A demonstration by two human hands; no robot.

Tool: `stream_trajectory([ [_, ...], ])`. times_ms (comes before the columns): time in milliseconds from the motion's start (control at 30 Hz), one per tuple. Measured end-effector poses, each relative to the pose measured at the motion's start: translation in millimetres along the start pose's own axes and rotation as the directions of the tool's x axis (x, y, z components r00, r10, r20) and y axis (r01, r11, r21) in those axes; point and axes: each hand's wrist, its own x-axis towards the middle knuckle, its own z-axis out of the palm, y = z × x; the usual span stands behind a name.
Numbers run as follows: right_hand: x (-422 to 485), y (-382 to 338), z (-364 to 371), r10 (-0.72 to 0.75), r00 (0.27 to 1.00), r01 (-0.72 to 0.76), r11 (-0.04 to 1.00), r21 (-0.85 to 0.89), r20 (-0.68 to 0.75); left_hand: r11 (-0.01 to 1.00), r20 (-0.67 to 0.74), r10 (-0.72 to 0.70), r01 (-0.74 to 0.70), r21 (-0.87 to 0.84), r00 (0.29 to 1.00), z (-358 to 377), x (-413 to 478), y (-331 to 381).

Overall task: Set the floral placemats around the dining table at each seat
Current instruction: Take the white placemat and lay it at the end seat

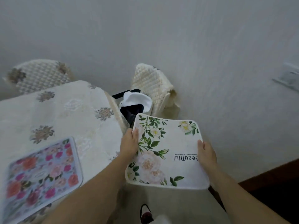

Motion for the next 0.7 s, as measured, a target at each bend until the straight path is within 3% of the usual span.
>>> stream_trajectory([
  [300, 87, -116, 112, -0.152, 0.965, 0.156, 0.988, -0.001, 0.212, 0.986, -0.188, -0.165, 0.16, -0.038, 0.968, -66, 97, -46],
  [700, 155, -201, 242, -0.289, 0.817, 0.331, 0.944, 0.005, 0.499, 0.919, -0.387, -0.39, 0.379, -0.11, 0.835, -113, 165, -102],
])
